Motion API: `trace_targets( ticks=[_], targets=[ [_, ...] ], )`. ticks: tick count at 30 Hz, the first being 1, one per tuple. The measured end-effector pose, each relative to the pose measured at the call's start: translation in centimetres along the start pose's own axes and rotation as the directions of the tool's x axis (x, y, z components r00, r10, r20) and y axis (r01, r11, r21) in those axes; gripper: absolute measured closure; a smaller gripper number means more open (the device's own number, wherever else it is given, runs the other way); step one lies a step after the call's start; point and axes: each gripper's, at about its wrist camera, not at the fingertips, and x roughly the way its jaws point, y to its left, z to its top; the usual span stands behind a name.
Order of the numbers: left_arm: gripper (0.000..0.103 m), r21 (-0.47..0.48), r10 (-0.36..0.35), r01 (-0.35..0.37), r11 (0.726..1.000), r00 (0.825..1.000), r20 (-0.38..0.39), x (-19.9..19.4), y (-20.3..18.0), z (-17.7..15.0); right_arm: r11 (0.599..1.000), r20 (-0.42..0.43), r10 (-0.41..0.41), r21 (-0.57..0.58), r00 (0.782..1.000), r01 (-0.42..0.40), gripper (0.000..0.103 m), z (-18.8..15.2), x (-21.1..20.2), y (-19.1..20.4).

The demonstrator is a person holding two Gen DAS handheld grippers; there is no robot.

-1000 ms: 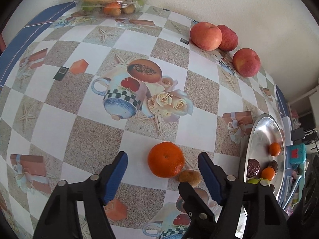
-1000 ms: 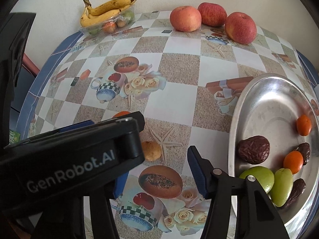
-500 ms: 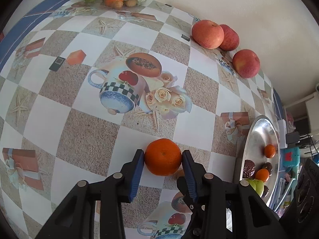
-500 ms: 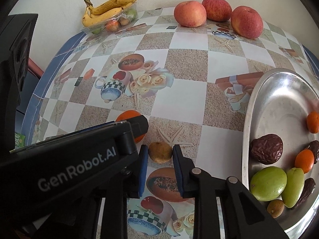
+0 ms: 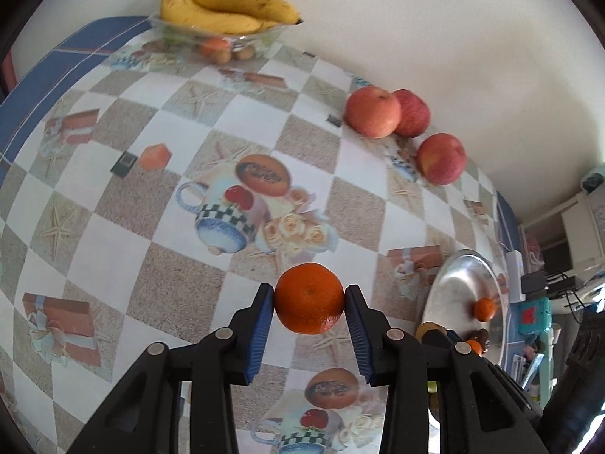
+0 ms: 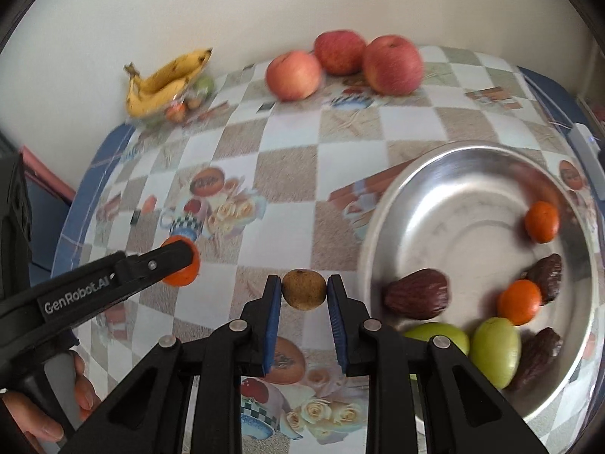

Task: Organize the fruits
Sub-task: 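Carry the tangerine and kiwi into the steel bowl and open both grippers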

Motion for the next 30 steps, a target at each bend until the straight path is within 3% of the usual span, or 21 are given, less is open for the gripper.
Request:
trace_targets(
  ticks=[6, 13, 17, 25, 28, 30],
  targets=[
    [0.062, 0.102, -0.067, 0.069, 0.992, 0.997, -0.028, 0.3, -4.2, -0.9, 0.992, 0.034, -0.047, 0.117, 0.998, 0.042, 0.077, 0.5, -2.5, -4.2],
    [0.062, 0.260, -0.104, 0.125, 0.958, 0.990, -0.093, 1.9, -10.0, -3.4, 0.960, 0.015, -0.152, 0.239, 0.988, 0.144, 0.077, -0.1, -3.8, -9.4],
    [0.062, 0.320, -0.090, 0.116, 0.940, 0.991, -0.095, 2.6, -11.7, -4.4, 0.948, 0.022, -0.151, 0.286, 0.988, 0.138, 0.077, -0.3, -4.4, -11.2],
    [0.059, 0.349, -0.088, 0.126, 0.929, 0.989, -0.122, 3.8, -12.7, -5.0, 0.944, 0.033, -0.149, 0.302, 0.988, 0.133, 0.077, -0.4, -4.9, -11.6],
    [0.047, 0.337, -0.103, 0.138, 0.931, 0.987, -0.122, 3.8, -12.5, -4.9, 0.942, 0.028, -0.150, 0.308, 0.988, 0.134, 0.076, -0.4, -4.8, -11.6],
    [0.047, 0.340, -0.104, 0.138, 0.930, 0.988, -0.117, 3.6, -12.5, -4.9, 0.940, 0.024, -0.149, 0.313, 0.989, 0.134, 0.076, -0.4, -4.7, -11.7]
  ],
)
